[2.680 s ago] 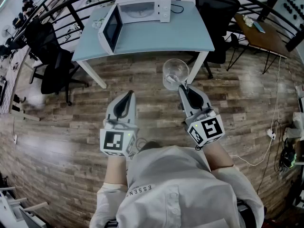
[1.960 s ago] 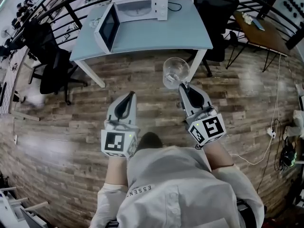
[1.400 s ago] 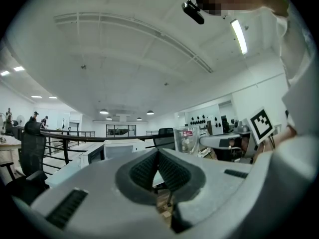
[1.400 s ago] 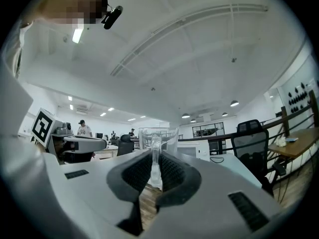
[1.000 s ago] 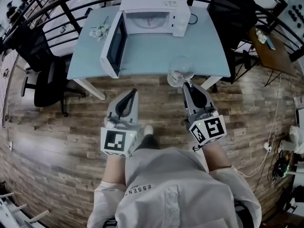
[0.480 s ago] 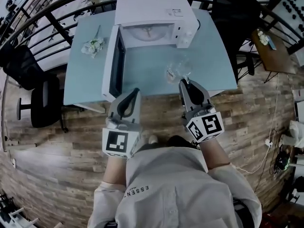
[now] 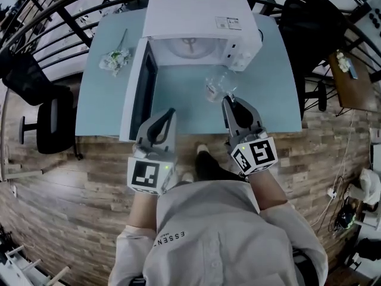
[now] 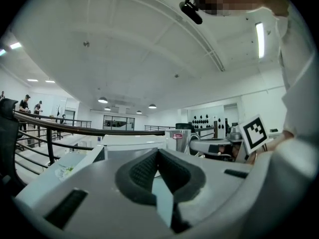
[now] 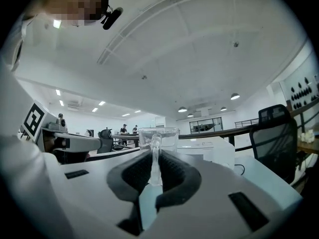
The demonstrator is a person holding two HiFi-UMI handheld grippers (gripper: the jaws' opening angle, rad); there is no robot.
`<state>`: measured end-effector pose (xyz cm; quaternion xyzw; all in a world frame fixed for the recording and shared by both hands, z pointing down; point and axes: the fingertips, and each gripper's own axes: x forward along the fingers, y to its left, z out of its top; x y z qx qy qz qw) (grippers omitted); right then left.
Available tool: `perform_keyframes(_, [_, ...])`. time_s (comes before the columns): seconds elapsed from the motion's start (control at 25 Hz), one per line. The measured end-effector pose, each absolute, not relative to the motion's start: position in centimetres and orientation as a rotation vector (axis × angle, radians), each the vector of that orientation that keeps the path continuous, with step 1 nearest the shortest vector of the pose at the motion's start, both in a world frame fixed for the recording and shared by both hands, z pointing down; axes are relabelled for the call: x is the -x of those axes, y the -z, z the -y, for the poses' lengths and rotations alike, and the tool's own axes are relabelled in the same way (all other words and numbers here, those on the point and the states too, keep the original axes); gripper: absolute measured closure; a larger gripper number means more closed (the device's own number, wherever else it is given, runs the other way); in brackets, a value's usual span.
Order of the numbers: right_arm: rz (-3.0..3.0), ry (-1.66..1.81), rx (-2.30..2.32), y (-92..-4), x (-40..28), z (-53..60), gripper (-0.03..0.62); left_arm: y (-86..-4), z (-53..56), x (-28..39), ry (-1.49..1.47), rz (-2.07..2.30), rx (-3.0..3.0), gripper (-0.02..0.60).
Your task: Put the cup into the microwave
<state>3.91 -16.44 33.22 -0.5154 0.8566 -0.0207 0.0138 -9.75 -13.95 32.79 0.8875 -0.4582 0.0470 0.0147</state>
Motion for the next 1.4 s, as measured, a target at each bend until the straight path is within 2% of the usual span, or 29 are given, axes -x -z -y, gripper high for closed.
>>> perform_keyframes(0.28, [-2.755, 0.077, 1.488, -35.3, -5.0, 23.5, 0.557, -34.3, 19.9, 7.8, -0.116, 1.473, -2.687, 0.581])
perform_keyframes(0.84, [-2.905, 0.13, 1.366, -45.4, -3.3, 34.1, 0.556, -39.8, 27.0, 6.8, -0.151, 1.517, -2.609, 0.581])
perform_keyframes(1.4, [-2.857, 0.164, 1.432, -49.7, -1.4, 42.4, 0.557, -44.9, 31.8, 7.5, -0.207, 1.525, -2.556, 0.58])
